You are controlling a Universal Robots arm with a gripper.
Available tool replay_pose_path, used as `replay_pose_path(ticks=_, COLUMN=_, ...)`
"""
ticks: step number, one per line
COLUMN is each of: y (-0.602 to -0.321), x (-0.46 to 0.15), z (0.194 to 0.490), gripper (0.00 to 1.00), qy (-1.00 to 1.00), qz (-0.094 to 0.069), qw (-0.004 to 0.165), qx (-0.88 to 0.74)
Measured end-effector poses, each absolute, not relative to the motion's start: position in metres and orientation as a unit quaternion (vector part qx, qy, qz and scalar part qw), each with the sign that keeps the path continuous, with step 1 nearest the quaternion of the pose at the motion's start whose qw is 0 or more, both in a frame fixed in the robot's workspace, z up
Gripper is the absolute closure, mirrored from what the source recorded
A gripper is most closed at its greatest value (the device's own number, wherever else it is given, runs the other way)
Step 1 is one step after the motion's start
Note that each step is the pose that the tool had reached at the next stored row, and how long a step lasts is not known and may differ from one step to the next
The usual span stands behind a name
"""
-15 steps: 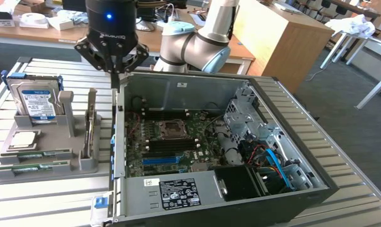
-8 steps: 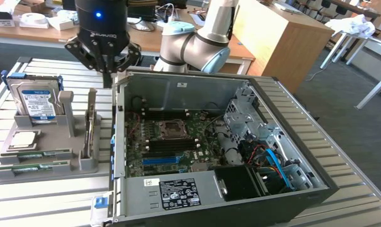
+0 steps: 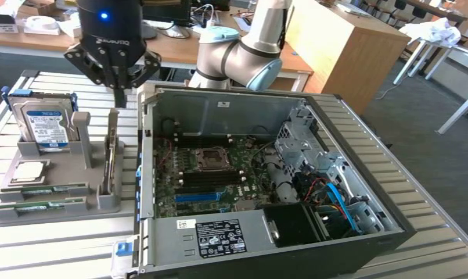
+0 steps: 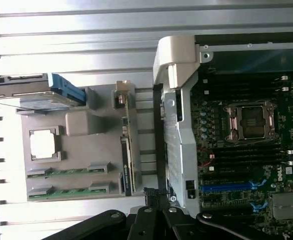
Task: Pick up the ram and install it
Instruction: 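Reach for the ram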
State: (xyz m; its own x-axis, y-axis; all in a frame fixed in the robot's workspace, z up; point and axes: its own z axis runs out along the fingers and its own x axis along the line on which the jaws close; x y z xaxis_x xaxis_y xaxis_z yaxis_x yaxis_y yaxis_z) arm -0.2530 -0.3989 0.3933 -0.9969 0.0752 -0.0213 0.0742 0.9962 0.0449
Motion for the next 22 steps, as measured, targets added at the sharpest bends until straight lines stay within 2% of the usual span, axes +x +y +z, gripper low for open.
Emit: replay_pose_path(ticks=22, y=-0.399, x=-0.303, z=0.393, gripper=0.9, qy=0.999, qz=0.022, qw=0.009, qx=0.038)
